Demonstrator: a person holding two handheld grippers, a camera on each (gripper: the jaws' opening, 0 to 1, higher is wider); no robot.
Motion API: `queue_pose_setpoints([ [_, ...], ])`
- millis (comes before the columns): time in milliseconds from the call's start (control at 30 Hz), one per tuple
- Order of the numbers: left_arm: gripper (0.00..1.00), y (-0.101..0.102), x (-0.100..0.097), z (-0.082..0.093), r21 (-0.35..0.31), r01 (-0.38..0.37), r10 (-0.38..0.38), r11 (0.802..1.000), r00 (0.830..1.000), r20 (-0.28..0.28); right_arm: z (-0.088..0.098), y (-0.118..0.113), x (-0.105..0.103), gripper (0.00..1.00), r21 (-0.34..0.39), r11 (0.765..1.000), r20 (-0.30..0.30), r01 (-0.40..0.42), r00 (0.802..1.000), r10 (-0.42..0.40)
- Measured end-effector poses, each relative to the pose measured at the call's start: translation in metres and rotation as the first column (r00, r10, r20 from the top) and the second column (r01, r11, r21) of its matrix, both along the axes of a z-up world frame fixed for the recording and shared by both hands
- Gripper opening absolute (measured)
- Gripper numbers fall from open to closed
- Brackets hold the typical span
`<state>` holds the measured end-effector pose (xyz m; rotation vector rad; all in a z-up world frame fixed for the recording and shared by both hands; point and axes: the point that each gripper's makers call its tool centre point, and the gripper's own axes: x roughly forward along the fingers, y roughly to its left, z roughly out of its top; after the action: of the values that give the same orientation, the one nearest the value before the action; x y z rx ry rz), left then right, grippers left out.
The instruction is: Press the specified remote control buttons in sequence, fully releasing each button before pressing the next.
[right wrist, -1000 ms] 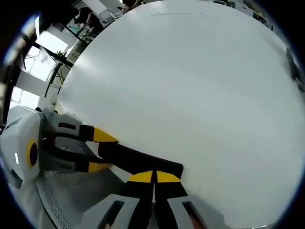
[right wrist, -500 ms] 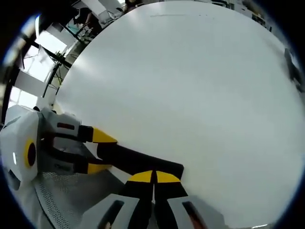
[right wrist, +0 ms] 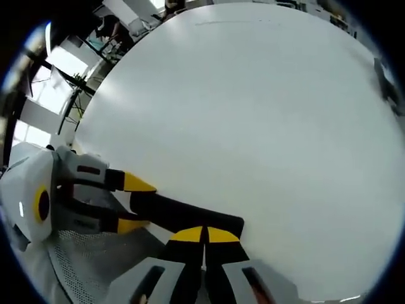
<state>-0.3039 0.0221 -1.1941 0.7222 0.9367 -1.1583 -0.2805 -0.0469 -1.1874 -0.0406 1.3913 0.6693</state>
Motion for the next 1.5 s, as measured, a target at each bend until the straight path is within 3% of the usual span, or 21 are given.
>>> queue_pose_setpoints([
  [367,0.24,0.000,-0.001,0.000,0.009,0.009,-0.009,1.000,1.000,0.001,0.000,0.001,0.001,0.00,-0.032,0.999,-0.019,-0.033,0.999,0.033],
  [567,0.24,0.000,-0.001,0.000,0.013,0.010,-0.010,1.000,1.000,0.000,0.007,0.008,0.007,0.00,-0.014,0.999,0.005,-0.030,1.000,0.030],
  [967,0.24,0.000,-0.001,0.000,0.016,0.006,-0.006,1.000,1.000,-0.002,0.002,0.017,0.009,0.00,-0.004,0.999,-0.022,-0.036,0.999,0.036],
  [1167,0.24,0.000,-0.001,0.000,0.019,0.005,-0.005,1.000,1.000,-0.006,0.001,0.019,0.008,0.00,-0.054,0.993,-0.006,-0.103,0.995,0.102],
  [1500,0.24,0.000,0.000,0.000,0.022,0.001,0.000,1.000,1.000,-0.009,-0.002,0.017,0.011,0.00,-0.058,0.994,0.005,-0.098,0.995,0.098],
])
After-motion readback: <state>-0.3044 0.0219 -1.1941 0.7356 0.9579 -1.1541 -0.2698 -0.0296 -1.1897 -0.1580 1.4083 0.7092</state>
